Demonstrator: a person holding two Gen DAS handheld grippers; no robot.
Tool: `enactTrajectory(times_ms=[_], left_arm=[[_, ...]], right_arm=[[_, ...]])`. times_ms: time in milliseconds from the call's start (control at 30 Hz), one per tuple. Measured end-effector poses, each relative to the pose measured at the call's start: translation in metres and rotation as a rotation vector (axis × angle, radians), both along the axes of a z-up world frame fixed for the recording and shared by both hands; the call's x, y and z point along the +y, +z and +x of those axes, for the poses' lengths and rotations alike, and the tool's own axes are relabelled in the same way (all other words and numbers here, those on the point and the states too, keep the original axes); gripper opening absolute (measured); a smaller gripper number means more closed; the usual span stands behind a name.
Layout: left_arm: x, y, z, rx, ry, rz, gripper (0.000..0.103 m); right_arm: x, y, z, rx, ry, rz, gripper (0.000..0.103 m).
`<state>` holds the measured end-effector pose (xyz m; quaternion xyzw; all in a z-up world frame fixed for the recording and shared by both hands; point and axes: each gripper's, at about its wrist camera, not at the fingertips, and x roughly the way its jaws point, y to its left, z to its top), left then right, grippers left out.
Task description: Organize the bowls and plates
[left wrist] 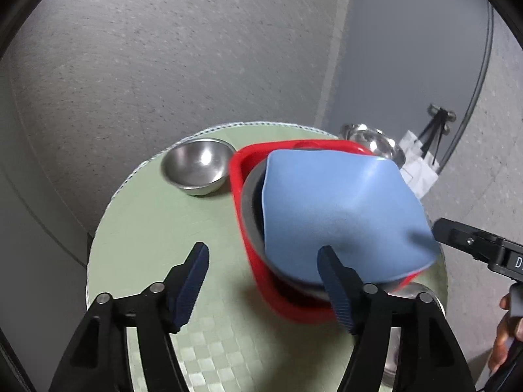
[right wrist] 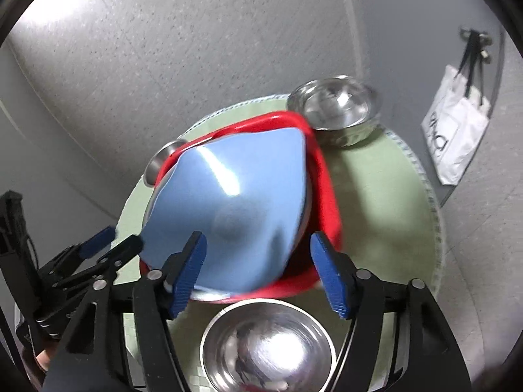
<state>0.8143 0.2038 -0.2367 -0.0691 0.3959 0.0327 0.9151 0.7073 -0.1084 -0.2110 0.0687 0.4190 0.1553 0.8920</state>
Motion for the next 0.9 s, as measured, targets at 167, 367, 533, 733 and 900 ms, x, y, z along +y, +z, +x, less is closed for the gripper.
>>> enactTrajectory(times_ms=[167,367,533,733,900], left_arm=[[-0.010,-0.004,-0.043,-0.036,0.046,-0.031,0.078],[-0.045,-0.013,-0.078,-0.035,0.054,-0.040,0.078],[-0.086,-0.031,-0.090,0.023,0.082,-0.020,0.078],[-0.131,-0.071,-0.083,0.149,0.093,-0.022,0.055],[-0.144,-0.076,-0.077,0.166,0.093,-0.066,0.024]], right_arm=[[-0.020,0.003,-0.034,-0.058,-0.037,-0.087,0.074],[-0.034,-0.021,-0.054,-0.050,0.022,-0.139,0.075],[-0.044,-0.053,-0.043,0.040,0.117,-0.125,0.075],[-0.056,-0.091,-0.022,0.168,0.239,-0.057,0.062],[-0.058,-0.107,-0.010,0.235,0.325,0.018,0.026]])
